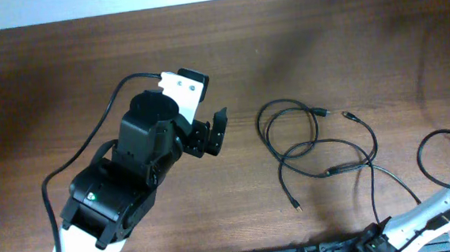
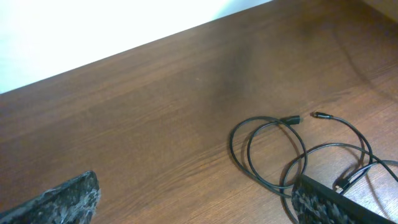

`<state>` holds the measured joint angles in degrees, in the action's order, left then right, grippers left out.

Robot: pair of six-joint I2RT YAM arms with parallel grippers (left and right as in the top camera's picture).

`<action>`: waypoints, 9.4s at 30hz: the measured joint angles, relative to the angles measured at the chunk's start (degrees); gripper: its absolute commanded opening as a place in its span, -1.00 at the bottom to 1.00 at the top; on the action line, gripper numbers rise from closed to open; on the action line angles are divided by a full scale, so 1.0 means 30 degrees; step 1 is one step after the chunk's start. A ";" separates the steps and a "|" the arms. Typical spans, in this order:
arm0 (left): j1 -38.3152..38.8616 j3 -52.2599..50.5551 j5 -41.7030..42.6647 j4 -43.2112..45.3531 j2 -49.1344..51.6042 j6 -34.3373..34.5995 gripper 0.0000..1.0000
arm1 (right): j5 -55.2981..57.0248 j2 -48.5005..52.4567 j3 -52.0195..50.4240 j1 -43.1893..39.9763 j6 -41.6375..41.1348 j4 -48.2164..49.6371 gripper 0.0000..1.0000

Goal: Untangle cables

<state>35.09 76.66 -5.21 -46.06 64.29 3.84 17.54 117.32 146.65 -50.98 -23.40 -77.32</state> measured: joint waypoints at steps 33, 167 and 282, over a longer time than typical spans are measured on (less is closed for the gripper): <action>0.0000 0.0000 0.0000 -0.0007 0.0000 0.0000 0.98 | -1.1766 -0.3650 -1.2349 -0.1931 -0.0466 0.2645 0.97; 0.0000 0.0000 -0.0066 -0.0029 0.0000 0.0000 0.98 | 0.0692 -0.5246 0.0568 1.0579 1.2043 2.7212 -0.93; 0.0000 0.0007 -0.0066 -0.0007 0.0000 0.0000 0.98 | -0.4561 -0.8393 -3.0534 1.4469 2.0604 0.7468 0.97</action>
<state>35.09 76.69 -5.41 -46.09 64.29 3.84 3.86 92.14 55.05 -7.57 38.41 -54.92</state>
